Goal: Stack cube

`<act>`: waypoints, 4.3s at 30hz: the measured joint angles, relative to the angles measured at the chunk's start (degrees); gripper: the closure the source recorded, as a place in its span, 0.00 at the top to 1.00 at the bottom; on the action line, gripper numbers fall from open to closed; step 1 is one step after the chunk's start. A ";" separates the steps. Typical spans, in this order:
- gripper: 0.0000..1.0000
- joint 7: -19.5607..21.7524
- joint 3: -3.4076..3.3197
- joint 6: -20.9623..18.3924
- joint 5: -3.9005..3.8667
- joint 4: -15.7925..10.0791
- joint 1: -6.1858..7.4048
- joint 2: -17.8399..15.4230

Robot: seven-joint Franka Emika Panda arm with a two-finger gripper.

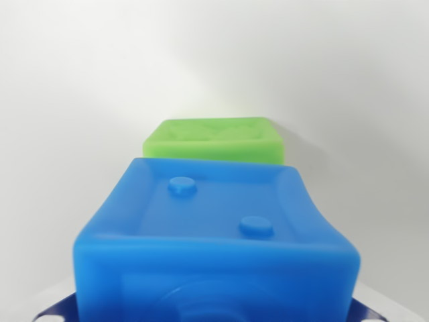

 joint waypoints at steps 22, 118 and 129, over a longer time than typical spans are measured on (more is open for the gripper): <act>1.00 0.00 -0.07 1.50 0.00 0.31 0.06 1.83; 1.00 -0.21 -0.01 -24.84 0.26 5.43 0.06 -19.86; 1.00 -0.27 -0.01 -29.83 0.30 8.43 0.06 -21.88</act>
